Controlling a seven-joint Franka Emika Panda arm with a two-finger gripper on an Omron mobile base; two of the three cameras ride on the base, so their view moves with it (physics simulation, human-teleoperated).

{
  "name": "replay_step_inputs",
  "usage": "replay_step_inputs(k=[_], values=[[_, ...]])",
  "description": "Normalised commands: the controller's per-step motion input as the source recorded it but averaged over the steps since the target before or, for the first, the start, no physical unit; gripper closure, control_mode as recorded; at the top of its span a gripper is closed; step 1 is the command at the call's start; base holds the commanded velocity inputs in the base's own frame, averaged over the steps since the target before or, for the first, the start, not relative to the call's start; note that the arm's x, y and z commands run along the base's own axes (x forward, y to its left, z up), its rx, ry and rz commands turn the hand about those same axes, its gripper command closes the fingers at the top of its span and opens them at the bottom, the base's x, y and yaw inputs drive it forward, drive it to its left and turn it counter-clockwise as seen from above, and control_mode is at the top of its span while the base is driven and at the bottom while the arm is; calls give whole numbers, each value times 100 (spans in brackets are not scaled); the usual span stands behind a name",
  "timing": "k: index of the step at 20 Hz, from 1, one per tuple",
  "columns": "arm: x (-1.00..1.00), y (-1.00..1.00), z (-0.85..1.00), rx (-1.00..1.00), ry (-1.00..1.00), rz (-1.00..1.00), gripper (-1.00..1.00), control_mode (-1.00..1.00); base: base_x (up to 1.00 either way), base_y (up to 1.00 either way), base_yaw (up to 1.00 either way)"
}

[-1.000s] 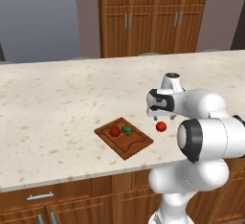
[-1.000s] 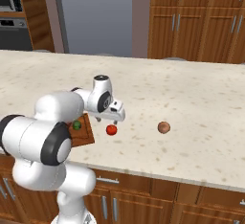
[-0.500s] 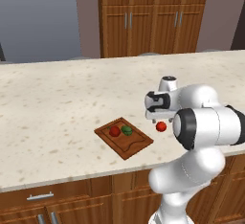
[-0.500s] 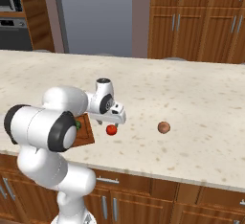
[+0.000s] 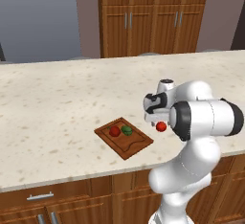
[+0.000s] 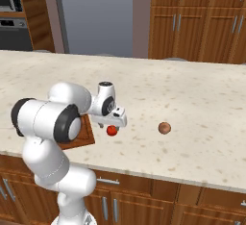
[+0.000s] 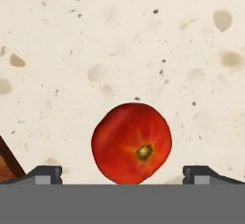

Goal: Place the avocado, onion, tomato, and bell pepper on the cutting board.

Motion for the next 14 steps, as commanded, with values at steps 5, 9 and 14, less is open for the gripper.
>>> replay_step_inputs(k=[5, 9, 14], values=[[11, -2, -19, 0, 3, 0, -100, -100, 0, 0, 0], [11, -5, -19, 0, 3, 0, -100, -100, 0, 0, 0], [10, -6, -15, 0, 1, 0, -100, -100, 0, 0, 0]])
